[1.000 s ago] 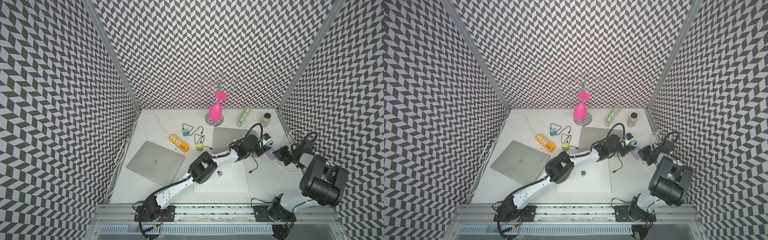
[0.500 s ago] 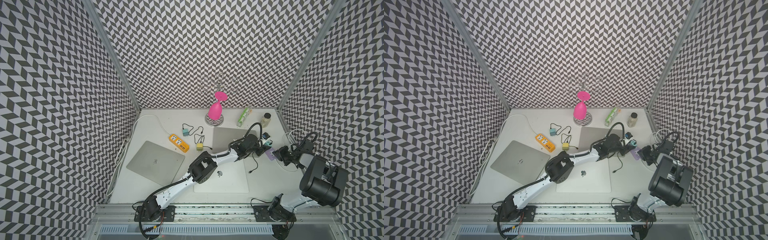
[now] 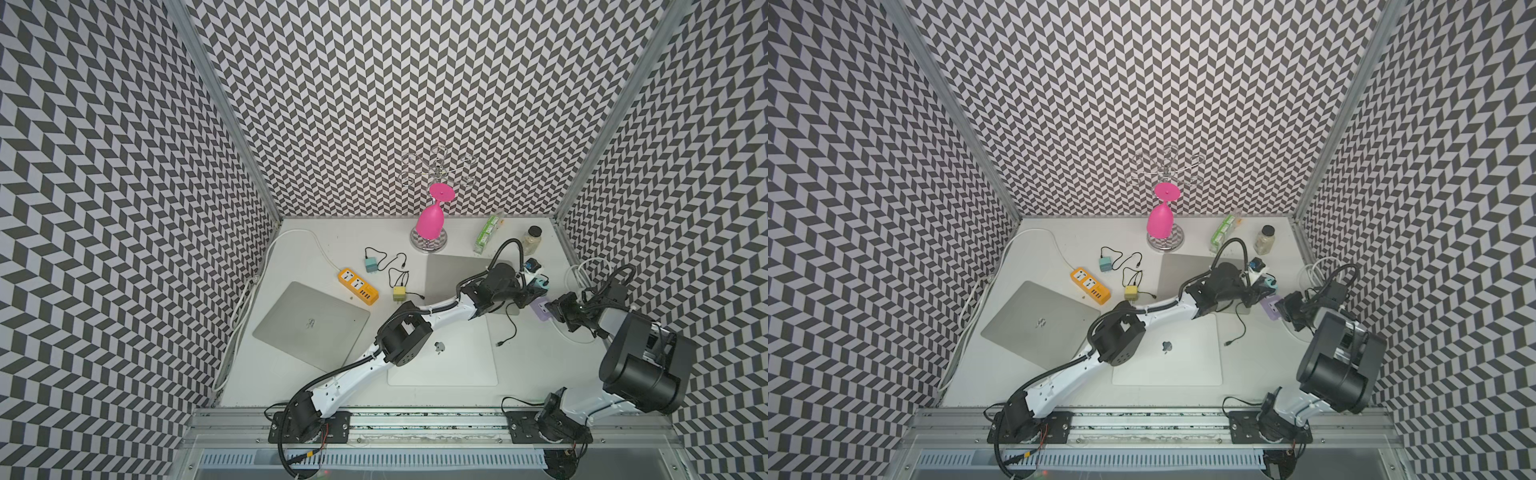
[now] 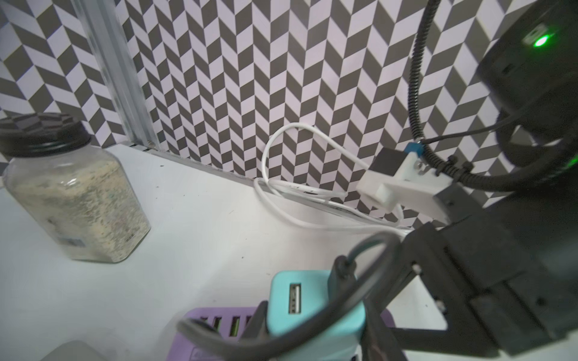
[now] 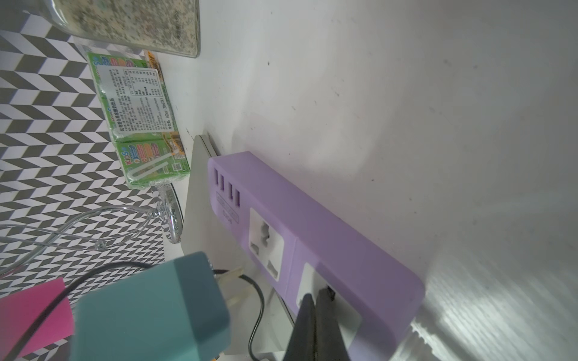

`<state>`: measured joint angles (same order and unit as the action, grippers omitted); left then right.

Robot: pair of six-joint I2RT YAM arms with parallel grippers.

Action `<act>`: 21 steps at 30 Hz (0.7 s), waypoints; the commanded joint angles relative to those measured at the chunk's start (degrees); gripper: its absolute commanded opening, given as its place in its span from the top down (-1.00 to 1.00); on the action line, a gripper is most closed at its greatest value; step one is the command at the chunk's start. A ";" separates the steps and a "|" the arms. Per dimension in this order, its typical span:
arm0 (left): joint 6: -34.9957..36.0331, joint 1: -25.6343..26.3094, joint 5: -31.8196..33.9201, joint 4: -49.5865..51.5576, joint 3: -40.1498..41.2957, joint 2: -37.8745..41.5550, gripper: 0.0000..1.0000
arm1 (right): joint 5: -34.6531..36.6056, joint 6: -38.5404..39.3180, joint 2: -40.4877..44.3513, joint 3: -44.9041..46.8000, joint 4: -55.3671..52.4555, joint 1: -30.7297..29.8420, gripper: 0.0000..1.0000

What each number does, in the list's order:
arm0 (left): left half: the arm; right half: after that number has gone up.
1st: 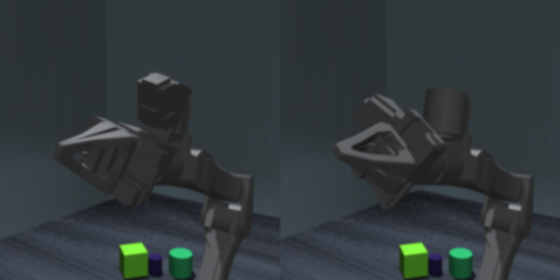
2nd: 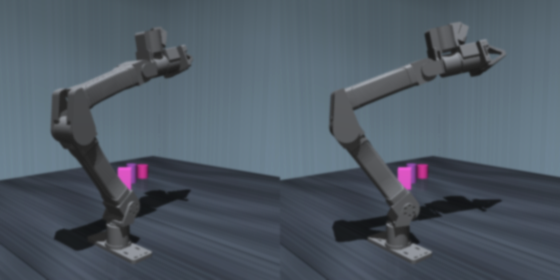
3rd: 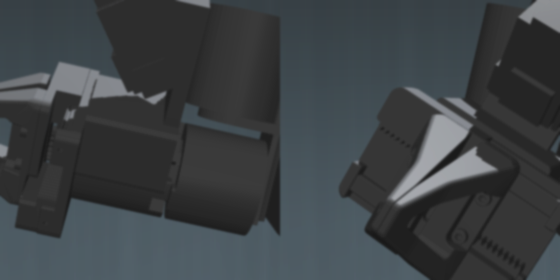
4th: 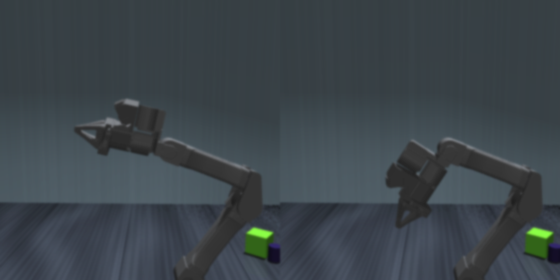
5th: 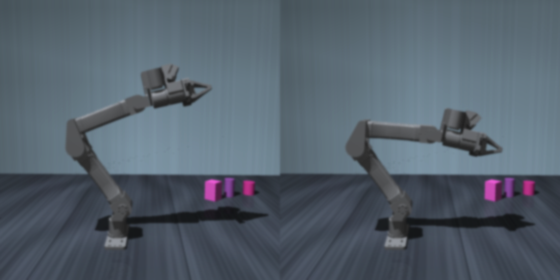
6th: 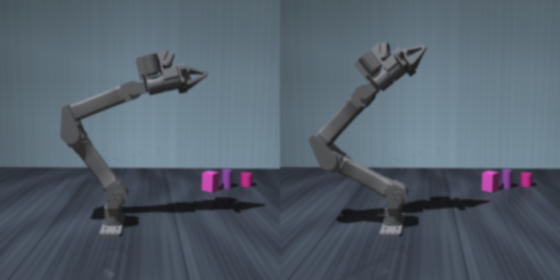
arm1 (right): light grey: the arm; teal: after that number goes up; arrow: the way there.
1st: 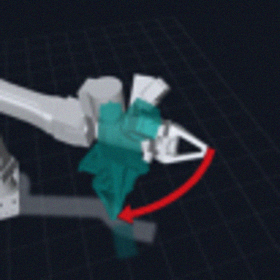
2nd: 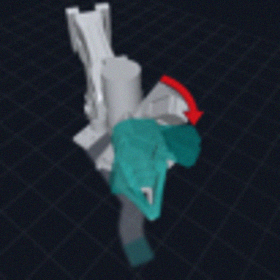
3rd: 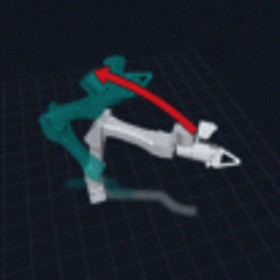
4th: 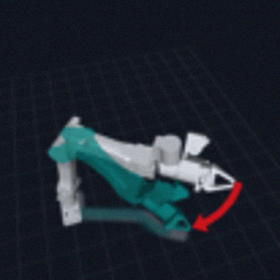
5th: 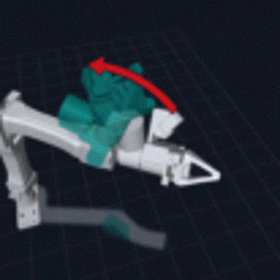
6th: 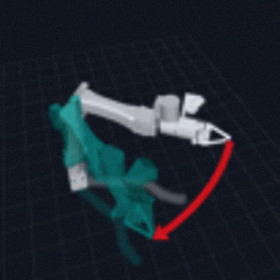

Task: Unplug the laptop charger
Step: Remove the plug from the socket, then place the plug at the center of the board.

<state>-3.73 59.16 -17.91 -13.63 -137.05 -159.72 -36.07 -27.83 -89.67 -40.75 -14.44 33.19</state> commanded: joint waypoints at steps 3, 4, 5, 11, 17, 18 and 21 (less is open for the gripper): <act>0.36 1.35 -0.79 -0.26 -1.01 4.63 0.62 | 11.58 0.75 -4.31 3.84 -4.37 0.12 1.00; -0.55 0.86 -1.09 -0.39 -0.35 5.04 0.63 | 11.40 0.81 -4.18 3.86 -4.46 0.10 1.00; -1.05 0.47 -1.16 -0.48 0.46 5.71 0.63 | 11.17 0.84 -3.84 3.99 -4.46 0.09 1.00; -1.48 -1.31 -1.51 -0.48 7.19 12.51 0.64 | 7.67 -0.43 1.19 3.85 -4.30 0.08 1.00; -3.75 -3.10 -3.37 -1.75 13.27 18.00 0.65 | 4.52 -1.52 9.25 1.54 -6.78 0.03 1.00; -4.20 -3.33 -3.83 -1.67 13.53 18.42 0.65 | 3.89 -1.68 10.15 1.05 -7.16 -0.05 1.00; -4.21 -3.52 -4.06 -0.62 14.21 19.90 0.65 | 0.74 -1.99 12.30 -0.37 -7.23 -0.05 1.00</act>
<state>-6.79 55.24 -20.36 -13.67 -123.74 -142.32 -33.50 -29.15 -79.85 -39.24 -20.84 33.17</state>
